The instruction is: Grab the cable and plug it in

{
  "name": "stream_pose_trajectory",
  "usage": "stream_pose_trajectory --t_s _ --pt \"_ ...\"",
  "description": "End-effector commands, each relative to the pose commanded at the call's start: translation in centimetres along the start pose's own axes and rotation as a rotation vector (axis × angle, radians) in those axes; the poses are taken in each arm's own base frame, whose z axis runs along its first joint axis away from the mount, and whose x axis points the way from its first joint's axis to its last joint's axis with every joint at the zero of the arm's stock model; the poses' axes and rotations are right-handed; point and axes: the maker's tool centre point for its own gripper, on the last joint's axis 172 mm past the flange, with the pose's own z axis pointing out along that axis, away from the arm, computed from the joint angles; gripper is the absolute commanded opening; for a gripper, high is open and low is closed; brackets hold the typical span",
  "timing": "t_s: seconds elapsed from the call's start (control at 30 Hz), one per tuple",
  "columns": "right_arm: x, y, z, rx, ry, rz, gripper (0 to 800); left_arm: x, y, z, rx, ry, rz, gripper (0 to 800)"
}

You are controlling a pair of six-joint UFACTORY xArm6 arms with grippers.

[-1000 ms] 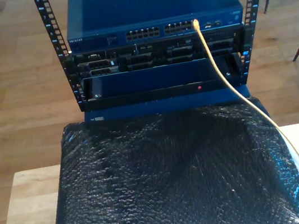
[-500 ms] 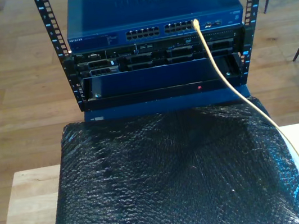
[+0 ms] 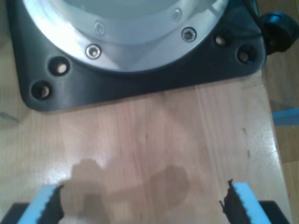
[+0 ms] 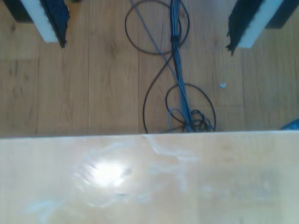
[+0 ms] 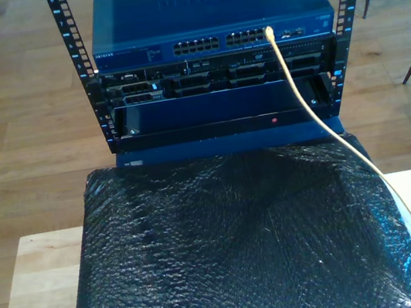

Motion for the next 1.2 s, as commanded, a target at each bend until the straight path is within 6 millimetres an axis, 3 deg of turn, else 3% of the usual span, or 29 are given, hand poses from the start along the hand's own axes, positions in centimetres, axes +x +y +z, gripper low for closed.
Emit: stream_pose_trajectory --t_s 0.23,0.53,0.7,0.83,1.03,1.2 --pt "1.8 -1.9 2.7 0.031 0.051 -0.048 800 0.0 0.0 0.0 0.000 0.000 0.000 800" --pt "4.4 -3.0 6.2 0.049 0.114 -0.045 800 0.0 0.0 0.0 0.000 0.000 0.000 800" --pt "4.3 -3.4 7.8 0.054 0.094 -0.043 800 0.0 0.0 0.0 0.000 0.000 0.000 800" --pt "4.1 -3.3 7.7 0.052 0.072 -0.046 800 0.0 0.0 0.0 0.000 0.000 0.000 800" --pt "5.4 -4.2 9.3 0.077 0.105 -0.055 800 0.0 0.0 0.0 0.000 0.000 0.000 800" --pt "4.7 -4.3 10.3 0.077 0.069 -0.058 800 0.0 0.0 0.0 0.000 0.000 0.000 800"
